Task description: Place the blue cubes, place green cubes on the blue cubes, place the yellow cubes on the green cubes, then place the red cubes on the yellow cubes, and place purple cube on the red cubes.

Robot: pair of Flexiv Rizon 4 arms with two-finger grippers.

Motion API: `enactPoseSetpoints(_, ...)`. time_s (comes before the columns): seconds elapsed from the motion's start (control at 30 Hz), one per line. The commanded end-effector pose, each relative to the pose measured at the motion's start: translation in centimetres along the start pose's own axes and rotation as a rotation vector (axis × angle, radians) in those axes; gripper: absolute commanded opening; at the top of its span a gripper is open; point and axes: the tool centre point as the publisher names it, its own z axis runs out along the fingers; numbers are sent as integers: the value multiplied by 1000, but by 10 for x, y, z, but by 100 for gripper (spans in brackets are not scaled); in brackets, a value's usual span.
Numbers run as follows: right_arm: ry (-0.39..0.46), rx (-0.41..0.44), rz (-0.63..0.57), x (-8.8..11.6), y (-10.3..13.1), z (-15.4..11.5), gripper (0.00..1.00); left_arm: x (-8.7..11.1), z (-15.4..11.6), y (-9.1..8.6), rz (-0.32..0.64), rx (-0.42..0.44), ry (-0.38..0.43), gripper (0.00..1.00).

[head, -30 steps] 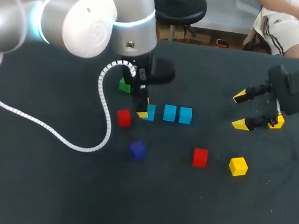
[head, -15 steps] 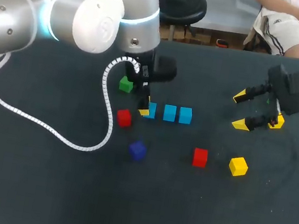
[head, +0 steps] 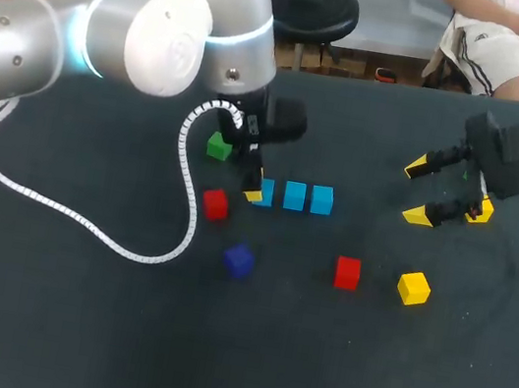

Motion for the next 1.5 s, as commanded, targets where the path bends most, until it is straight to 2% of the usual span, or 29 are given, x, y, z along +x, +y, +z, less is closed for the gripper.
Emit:
enactPoseSetpoints(0.03, -2, 1, -1, 0, 0, 0, 100, 3, 1, -3, -1, -5, -7, 0)
enactPoseSetpoints(0.57, -2, 1, -1, 0, 0, 0, 100, -8, 1, 5, 16, -12, -2, 0)
enactPoseSetpoints(1.03, -2, 1, -1, 0, 0, 0, 100, -11, 1, 7, 22, -13, 8, 0)
enactPoseSetpoints(1.5, -2, 1, -1, 0, 0, 0, 100, -8, 5, 2, 11, -7, 7, 0)
